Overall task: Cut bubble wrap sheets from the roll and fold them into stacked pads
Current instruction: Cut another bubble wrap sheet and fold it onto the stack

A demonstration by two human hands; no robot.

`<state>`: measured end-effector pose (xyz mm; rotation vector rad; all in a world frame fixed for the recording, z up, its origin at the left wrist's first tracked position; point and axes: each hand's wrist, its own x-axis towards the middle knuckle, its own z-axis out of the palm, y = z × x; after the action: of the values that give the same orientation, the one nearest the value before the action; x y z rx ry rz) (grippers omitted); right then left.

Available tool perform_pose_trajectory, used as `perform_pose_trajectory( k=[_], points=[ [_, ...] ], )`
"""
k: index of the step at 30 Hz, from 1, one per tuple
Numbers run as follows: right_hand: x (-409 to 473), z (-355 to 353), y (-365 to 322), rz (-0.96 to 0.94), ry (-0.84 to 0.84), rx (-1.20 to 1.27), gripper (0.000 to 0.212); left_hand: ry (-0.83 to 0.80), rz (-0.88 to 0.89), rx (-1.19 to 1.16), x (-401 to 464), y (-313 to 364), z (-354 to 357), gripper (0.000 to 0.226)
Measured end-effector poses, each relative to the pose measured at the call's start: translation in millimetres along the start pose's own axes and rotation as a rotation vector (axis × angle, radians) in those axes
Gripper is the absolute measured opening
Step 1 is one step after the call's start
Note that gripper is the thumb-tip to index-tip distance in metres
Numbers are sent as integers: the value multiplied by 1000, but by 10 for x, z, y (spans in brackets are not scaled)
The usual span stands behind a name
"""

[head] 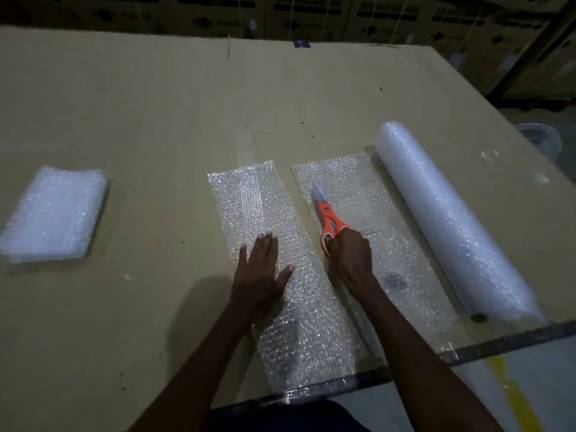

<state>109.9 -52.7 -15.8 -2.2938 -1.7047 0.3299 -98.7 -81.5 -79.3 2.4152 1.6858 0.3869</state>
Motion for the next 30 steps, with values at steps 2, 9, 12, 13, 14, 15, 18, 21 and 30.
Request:
perform_pose_trajectory(
  k=[2,9,12,13,14,15,18,21,30],
  points=[
    [-62,48,-27,-27,28,-1,36,24,-17,42,-136,20,34,70],
    [-172,82,127,-226,51,-71,25,92,70,66,-324,19,104,72],
    [-189,85,189,-282,94,-47,14,-68,76,78,-192,-150,-35,85],
    [-206,84,189,-323,129,-12,11,-118,69,96,-152,-217,-86,89],
    [-232,78,177,-387,163,21,9,-145,62,117,-103,-277,-139,91],
    [-280,83,153,-465,189,50,9,-151,49,137,-81,-316,-191,93],
    [-484,170,24,-653,190,126,29,-138,-26,146,-111,-305,-297,99],
    [-652,354,-83,-707,40,124,42,-140,-53,95,-275,-195,-297,99],
    [-793,759,-235,-700,-239,-139,77,-149,-108,71,-588,-420,-213,81]
  ],
)
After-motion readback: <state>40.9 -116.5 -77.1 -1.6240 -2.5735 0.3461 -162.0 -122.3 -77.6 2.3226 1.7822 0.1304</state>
